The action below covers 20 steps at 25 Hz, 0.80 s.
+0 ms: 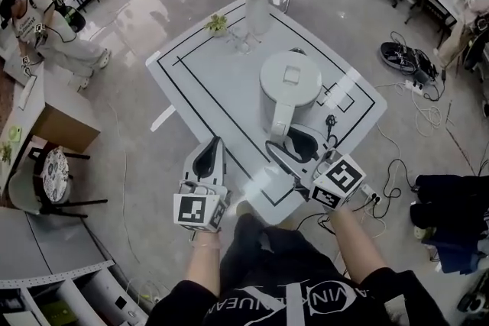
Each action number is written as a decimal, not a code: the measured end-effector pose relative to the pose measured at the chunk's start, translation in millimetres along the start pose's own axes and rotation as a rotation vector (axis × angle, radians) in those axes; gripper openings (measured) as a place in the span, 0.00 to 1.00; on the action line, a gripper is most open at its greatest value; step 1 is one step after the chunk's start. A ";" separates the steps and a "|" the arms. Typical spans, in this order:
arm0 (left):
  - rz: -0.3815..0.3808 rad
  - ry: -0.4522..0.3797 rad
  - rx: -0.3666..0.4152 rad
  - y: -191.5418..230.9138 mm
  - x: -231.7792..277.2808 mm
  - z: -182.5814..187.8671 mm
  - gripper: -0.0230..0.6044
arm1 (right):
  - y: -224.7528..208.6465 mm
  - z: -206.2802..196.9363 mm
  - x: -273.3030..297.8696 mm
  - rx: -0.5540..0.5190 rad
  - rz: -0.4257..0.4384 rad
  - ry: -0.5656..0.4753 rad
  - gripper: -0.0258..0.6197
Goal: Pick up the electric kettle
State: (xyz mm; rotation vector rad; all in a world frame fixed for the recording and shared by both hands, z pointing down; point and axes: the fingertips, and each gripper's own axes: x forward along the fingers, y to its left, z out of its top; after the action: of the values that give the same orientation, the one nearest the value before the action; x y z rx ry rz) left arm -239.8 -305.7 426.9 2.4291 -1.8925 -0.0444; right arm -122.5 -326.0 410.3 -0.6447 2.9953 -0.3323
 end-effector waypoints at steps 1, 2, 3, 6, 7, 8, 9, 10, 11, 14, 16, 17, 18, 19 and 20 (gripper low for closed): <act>-0.007 0.002 0.001 2.6 4.2 0.3 0.06 | -0.8 0.8 4.1 0.001 0.000 -0.003 0.32; -0.016 0.006 0.004 4.6 8.0 0.0 0.06 | -1.9 1.0 7.2 0.001 -0.003 -0.004 0.32; -0.024 0.011 0.006 6.0 11.6 -0.6 0.06 | -3.1 1.0 9.3 0.001 -0.007 -0.004 0.32; -0.046 0.020 0.003 8.5 20.8 0.2 0.06 | -5.2 0.4 13.8 -0.003 -0.010 0.002 0.32; -0.053 0.020 0.005 9.2 23.3 0.9 0.06 | -5.0 0.4 15.7 -0.009 -0.009 0.004 0.32; -0.061 0.019 0.010 10.3 25.7 1.0 0.06 | -5.1 0.4 17.7 -0.017 -0.012 0.006 0.32; -0.068 0.018 0.015 11.3 28.0 0.7 0.06 | -5.8 0.3 19.4 -0.027 -0.017 0.008 0.31; -0.076 0.018 0.016 12.1 30.3 0.3 0.06 | -6.9 0.1 20.7 -0.035 -0.024 0.008 0.28; -0.083 0.018 0.016 12.8 32.6 0.0 0.06 | -7.8 -0.3 21.6 -0.042 -0.029 0.008 0.27; -0.103 0.020 0.012 14.4 39.2 -0.5 0.06 | -9.0 -1.8 21.6 -0.055 -0.031 0.007 0.27; -0.112 0.017 0.009 15.7 44.3 1.1 0.06 | -9.2 -2.5 21.5 -0.058 -0.027 0.007 0.27; -0.117 0.016 0.008 16.2 46.7 2.3 0.06 | -9.0 -2.9 21.4 -0.057 -0.025 0.007 0.27; -0.122 0.014 0.008 16.2 49.0 3.9 0.06 | -8.6 -3.1 21.0 -0.057 -0.023 0.006 0.27; -0.129 0.012 0.010 15.9 51.4 5.7 0.06 | -8.3 -2.9 20.7 -0.057 -0.022 0.003 0.27; -0.136 0.009 0.012 15.4 53.8 7.5 0.06 | -8.2 -2.3 20.4 -0.057 -0.020 0.000 0.27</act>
State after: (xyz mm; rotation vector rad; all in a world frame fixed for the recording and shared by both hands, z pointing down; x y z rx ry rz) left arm -242.0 -361.8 421.3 2.5576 -1.7254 -0.0283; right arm -138.1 -341.3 414.1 -0.6807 3.0100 -0.2483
